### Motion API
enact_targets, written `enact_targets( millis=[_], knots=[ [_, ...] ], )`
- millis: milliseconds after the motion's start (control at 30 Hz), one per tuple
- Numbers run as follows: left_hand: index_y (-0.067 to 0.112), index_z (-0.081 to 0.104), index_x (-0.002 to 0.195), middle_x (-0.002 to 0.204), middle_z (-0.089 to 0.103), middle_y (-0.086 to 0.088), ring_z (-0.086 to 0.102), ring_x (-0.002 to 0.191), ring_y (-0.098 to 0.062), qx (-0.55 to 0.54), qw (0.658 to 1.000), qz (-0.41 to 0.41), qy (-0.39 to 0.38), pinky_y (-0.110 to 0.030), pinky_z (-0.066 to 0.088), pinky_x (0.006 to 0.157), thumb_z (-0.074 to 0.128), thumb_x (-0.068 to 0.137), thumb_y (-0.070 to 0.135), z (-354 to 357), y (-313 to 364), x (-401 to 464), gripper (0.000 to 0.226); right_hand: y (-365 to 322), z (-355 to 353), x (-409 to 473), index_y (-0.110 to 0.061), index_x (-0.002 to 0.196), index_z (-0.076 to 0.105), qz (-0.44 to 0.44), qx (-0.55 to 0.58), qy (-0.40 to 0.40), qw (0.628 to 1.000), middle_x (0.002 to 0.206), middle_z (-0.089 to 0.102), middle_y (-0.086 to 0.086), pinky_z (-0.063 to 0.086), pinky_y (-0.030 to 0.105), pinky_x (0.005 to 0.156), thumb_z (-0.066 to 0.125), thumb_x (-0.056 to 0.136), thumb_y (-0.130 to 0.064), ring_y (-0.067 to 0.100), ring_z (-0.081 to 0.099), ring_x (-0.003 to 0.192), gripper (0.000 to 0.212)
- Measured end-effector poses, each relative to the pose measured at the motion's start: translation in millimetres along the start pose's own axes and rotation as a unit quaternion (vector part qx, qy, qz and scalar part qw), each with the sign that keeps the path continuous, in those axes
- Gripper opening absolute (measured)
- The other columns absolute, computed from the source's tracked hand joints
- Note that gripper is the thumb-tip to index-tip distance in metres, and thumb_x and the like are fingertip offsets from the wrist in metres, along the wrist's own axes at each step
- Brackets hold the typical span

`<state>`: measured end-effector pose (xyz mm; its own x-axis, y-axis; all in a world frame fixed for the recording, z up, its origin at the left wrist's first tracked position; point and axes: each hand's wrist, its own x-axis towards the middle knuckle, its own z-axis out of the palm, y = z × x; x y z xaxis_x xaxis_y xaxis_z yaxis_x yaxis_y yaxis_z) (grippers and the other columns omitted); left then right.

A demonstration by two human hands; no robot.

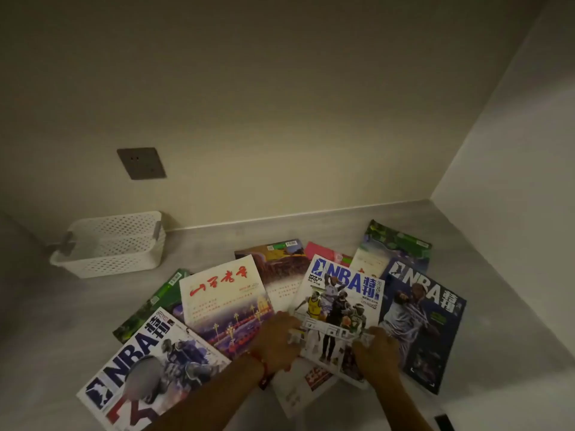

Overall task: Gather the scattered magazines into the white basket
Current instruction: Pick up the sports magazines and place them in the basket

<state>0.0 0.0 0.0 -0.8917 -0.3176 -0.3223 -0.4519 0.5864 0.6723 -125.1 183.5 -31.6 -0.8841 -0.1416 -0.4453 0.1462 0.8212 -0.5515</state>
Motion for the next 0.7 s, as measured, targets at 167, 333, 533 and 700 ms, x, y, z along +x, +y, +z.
enact_targets(
  millis=[167,333,533,700],
  knots=[
    [0.023,0.061,0.118,0.123,0.062,-0.005,0.060,0.113,-0.022,0.001,0.996,-0.087,-0.005,-0.037,0.052,0.098,0.061,0.083,0.025,5,16,30,0.035,9,2,15,-0.010,0.135,0.038,0.056,0.162,-0.053,0.984,0.137,0.047,0.021,0.056,0.049,0.091,0.066,0.088,-0.014,0.035,0.060,0.112,0.055],
    [0.021,0.057,0.128,0.124,0.064,-0.006,0.062,0.114,-0.024,-0.006,0.986,-0.165,0.027,-0.030,0.051,0.099,0.063,0.085,0.030,6,18,44,0.045,13,1,27,-0.006,0.131,0.043,0.074,0.185,-0.050,0.979,0.135,0.050,0.021,0.054,0.055,0.093,0.068,0.086,-0.013,0.038,0.059,0.115,0.052],
    [0.022,0.053,0.128,0.128,0.058,-0.006,0.062,0.101,-0.022,-0.129,0.962,-0.237,0.046,-0.031,0.058,0.084,0.066,0.083,0.014,1,11,56,0.047,16,-8,38,-0.008,0.116,0.054,0.046,0.243,-0.069,0.966,0.116,0.065,0.016,0.058,0.040,0.074,0.065,0.090,-0.013,0.029,0.068,0.095,0.029],
    [0.003,0.055,0.132,0.131,0.060,-0.017,0.062,0.116,-0.033,-0.251,0.927,-0.274,0.057,-0.044,0.052,0.100,0.066,0.085,0.005,-2,12,56,0.048,10,-25,45,-0.015,0.110,0.056,-0.034,0.256,-0.163,0.952,0.099,0.074,0.010,0.061,0.042,0.072,0.051,0.100,-0.023,0.023,0.074,0.085,0.014]
  ],
)
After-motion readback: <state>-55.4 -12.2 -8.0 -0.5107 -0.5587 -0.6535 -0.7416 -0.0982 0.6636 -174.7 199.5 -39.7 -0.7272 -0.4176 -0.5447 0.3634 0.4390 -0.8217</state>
